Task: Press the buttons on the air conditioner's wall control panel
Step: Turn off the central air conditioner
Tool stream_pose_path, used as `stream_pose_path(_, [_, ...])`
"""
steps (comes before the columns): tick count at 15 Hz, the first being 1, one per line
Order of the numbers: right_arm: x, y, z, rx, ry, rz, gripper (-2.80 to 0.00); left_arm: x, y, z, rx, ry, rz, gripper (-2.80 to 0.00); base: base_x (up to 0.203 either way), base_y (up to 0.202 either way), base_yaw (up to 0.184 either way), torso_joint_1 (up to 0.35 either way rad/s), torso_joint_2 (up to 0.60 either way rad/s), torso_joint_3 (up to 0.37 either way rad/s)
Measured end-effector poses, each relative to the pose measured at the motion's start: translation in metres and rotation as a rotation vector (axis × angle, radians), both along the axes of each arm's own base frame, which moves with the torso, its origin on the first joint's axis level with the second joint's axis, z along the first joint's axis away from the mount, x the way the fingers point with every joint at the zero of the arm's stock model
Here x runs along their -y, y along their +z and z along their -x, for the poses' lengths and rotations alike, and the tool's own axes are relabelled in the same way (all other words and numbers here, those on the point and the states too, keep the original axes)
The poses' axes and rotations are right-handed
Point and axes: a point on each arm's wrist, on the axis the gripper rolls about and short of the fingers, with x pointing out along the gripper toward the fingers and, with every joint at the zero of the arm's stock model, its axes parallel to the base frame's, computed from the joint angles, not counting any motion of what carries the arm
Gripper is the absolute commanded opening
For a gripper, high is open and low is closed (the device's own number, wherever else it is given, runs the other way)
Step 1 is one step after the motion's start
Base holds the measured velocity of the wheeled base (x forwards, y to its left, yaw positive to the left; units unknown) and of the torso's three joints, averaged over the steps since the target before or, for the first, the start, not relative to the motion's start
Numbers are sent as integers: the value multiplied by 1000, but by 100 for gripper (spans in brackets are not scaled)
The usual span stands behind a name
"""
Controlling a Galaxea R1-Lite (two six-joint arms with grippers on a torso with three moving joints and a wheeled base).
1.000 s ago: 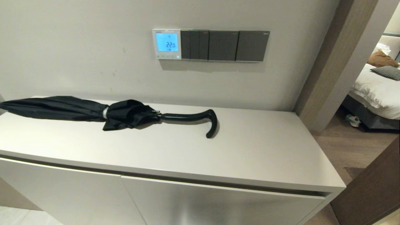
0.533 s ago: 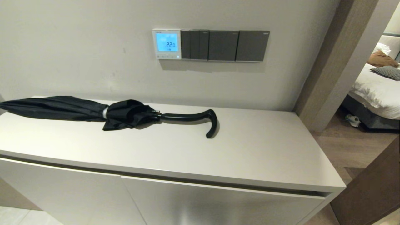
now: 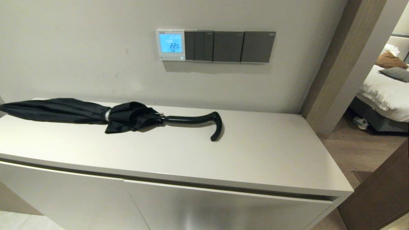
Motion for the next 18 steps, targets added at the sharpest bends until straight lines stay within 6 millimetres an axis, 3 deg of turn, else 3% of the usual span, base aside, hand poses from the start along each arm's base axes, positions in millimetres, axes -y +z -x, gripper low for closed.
stream_pose_path(9, [0,0,0,0,0,1,-280,1,-15,13,-47,-76,3,-280,0,0,0,0,0,0])
stream_pose_path(18, [0,0,0,4,1,-3,-280,1,-18,16,-39,-81,2,-280,0,0,0,0,0,0])
